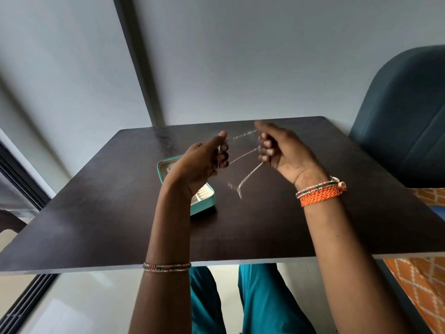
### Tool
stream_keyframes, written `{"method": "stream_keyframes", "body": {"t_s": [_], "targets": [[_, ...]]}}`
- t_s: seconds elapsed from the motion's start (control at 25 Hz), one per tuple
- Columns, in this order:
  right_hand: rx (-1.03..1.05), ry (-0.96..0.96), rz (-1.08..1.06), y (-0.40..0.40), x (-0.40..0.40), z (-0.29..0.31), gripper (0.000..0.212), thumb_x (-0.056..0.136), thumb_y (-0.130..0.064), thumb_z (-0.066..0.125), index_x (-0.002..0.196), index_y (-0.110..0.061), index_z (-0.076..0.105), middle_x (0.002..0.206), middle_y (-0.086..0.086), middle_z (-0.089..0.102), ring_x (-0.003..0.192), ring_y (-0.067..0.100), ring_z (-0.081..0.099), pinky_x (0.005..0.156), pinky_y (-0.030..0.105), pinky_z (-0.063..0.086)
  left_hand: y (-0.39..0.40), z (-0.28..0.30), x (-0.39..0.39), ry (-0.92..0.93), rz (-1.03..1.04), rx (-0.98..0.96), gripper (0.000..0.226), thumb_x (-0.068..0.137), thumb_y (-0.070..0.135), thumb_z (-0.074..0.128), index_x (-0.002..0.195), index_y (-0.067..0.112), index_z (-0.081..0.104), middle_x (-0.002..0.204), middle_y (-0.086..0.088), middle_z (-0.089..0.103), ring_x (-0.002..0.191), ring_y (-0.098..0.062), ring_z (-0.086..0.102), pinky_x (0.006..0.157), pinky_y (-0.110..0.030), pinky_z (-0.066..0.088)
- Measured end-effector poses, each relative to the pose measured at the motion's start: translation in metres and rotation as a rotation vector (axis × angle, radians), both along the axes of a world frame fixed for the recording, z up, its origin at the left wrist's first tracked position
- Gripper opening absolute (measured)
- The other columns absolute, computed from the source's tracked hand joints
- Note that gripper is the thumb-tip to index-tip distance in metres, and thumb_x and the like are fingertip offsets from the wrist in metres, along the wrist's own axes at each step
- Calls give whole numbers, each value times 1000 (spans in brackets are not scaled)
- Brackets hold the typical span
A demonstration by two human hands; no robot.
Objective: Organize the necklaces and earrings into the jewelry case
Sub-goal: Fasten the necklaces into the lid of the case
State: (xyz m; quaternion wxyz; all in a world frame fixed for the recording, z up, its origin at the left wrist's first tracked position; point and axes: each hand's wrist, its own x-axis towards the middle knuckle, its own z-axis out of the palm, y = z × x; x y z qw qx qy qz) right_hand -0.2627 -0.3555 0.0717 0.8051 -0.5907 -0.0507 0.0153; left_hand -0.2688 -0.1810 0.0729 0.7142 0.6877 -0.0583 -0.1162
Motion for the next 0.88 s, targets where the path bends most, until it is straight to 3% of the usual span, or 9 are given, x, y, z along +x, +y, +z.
{"method": "stream_keyframes", "body": {"t_s": [0.2,0.32,0.36,0.44,0.52,0.6,0.68,0.76,0.88], "targets": [[339,71,-46,-1,-4,-21,24,88,-23,54,66,-17,53,52,-7,46,43,7,34,56,24,33,14,-25,5,155,59,-467,44,93,42,46,55,24,56,61,10,61,80,-9,63,73,-31,35],[476,100,-60,4,-8,-37,22,86,-26,52,65,-20,53,65,-5,56,65,10,51,72,31,37,7,-33,2,216,74,-853,42,90,37,50,59,12,63,54,2,56,66,-16,64,83,-30,46],[534,110,-57,7,-9,-41,21,86,-27,51,65,-21,53,70,-5,60,74,12,57,79,35,38,3,-34,1,210,99,-919,40,91,35,50,63,9,63,51,2,52,56,-14,58,78,-29,49],[689,104,-14,13,-11,-44,18,84,-25,52,68,-19,53,72,-4,62,78,13,62,88,40,43,-7,-34,0,178,154,-961,33,92,28,49,68,7,59,44,5,40,41,-10,41,55,-22,48],[842,70,32,23,-13,-44,17,86,-21,50,70,-15,53,61,-4,55,59,10,57,76,32,52,-15,-33,-1,165,130,-1019,25,92,21,47,73,8,56,42,8,29,33,-6,26,36,-16,29],[888,37,23,28,-13,-42,22,94,-15,41,75,-13,54,51,-7,44,44,6,41,50,21,46,-18,-32,-3,166,-26,-993,18,89,21,45,89,8,58,45,9,30,31,-5,18,34,-16,16],[831,22,-33,27,-12,-41,25,96,-10,36,80,-13,55,45,-8,36,37,5,30,38,17,31,-16,-32,-6,174,-126,-755,22,91,20,41,100,7,57,47,10,32,31,-5,15,35,-16,11],[732,35,-99,24,-13,-42,26,96,-8,36,79,-13,56,42,-9,33,33,4,25,35,17,24,-13,-32,-6,195,-108,-542,22,97,16,36,89,10,55,42,10,29,26,-4,18,35,-17,12],[587,67,-183,23,-15,-47,25,96,-9,40,79,-12,57,42,-9,36,33,4,26,36,17,23,-8,-33,-4,211,-54,-524,29,98,19,34,72,14,48,39,8,27,27,-4,22,36,-18,19]]}}
